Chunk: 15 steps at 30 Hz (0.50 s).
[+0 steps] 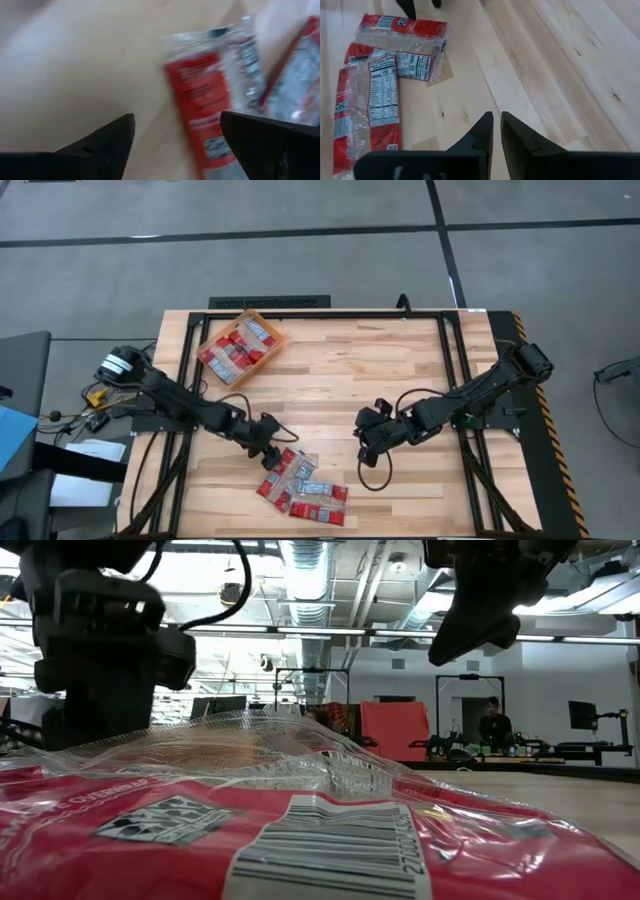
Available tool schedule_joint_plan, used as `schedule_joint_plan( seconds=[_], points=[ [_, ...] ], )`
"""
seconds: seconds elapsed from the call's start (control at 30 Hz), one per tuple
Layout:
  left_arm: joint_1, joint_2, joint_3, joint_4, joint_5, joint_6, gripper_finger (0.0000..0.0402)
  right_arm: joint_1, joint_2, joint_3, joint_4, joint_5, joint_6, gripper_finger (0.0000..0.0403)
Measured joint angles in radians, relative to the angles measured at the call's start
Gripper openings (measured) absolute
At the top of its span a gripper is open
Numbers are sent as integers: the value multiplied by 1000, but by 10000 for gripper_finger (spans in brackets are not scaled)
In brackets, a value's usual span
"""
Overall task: Sort popcorn bags into baskets
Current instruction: Put the red popcorn pack into the orange bin
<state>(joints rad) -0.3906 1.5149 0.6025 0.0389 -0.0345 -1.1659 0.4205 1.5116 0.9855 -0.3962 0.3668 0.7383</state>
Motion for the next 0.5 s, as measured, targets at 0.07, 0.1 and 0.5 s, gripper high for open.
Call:
schedule_joint_plan(
  seconds=[0.07, 0.1, 0.5],
  points=[
    [-15, 30, 1, 63, -6, -14, 289, 7, 0, 0, 1, 0, 7, 61],
    [-22, 44, 2, 89, -8, -23, 289, 9, 0, 0, 1, 0, 7, 61],
    [-95, 217, 5, 295, -8, -154, 258, 18, 0, 0, 35, 1, 13, 61]
  ],
)
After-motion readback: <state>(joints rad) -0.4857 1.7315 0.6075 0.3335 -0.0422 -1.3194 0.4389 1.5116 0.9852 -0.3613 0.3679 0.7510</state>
